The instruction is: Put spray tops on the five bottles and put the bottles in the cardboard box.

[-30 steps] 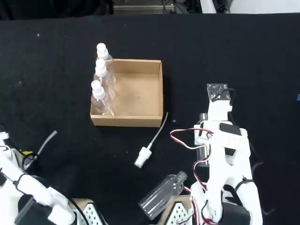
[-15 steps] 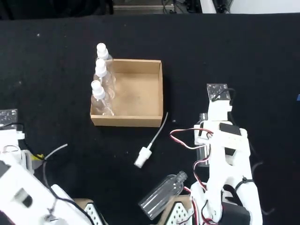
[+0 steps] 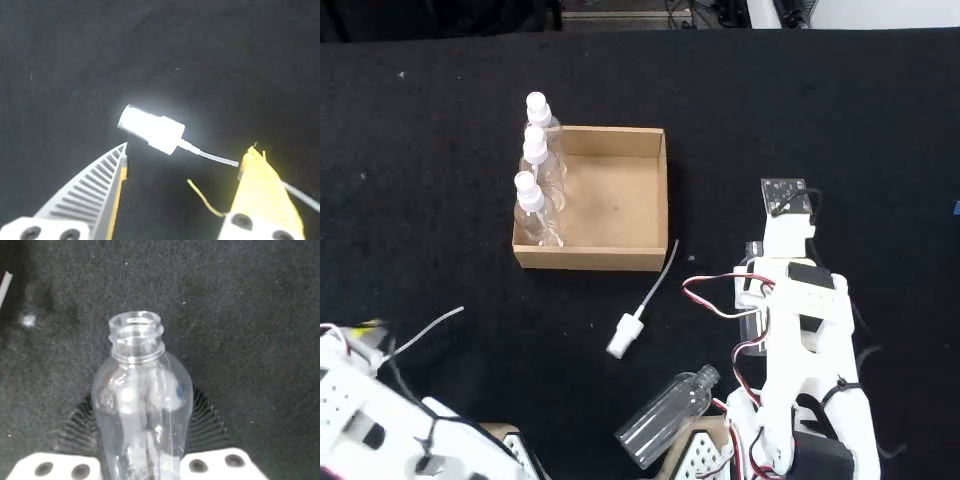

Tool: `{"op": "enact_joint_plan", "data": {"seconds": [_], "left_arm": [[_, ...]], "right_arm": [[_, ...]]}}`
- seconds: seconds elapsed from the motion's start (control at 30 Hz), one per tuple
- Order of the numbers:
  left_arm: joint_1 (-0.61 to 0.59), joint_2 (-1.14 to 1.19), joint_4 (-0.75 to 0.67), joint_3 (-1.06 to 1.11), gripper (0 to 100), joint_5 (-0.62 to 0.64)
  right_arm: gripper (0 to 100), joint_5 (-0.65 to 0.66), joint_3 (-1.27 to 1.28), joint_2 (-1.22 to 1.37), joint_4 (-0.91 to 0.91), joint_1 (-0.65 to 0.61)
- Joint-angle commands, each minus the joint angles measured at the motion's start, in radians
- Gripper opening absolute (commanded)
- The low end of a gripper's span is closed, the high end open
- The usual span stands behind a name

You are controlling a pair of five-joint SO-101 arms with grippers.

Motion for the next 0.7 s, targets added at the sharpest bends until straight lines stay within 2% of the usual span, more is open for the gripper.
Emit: {"op": "enact_joint_plan", "data": {"seconds": [0.0,0.5,0.67], "left_arm": [[-0.056,0.167,-0.029,-0.059,33,0.101],[-0.091,0.6,-0.041,-0.283,33,0.313],[-0.09,0.707,-0.117,-0.289,33,0.325]], "right_arm": [[1.0,-0.002,0.004,-0.038,-0.023,-0.009],[1.0,0.0,0.004,-0.038,-0.023,-0.009],[1.0,0.0,0.004,-0.038,-0.023,-0.009]]}}
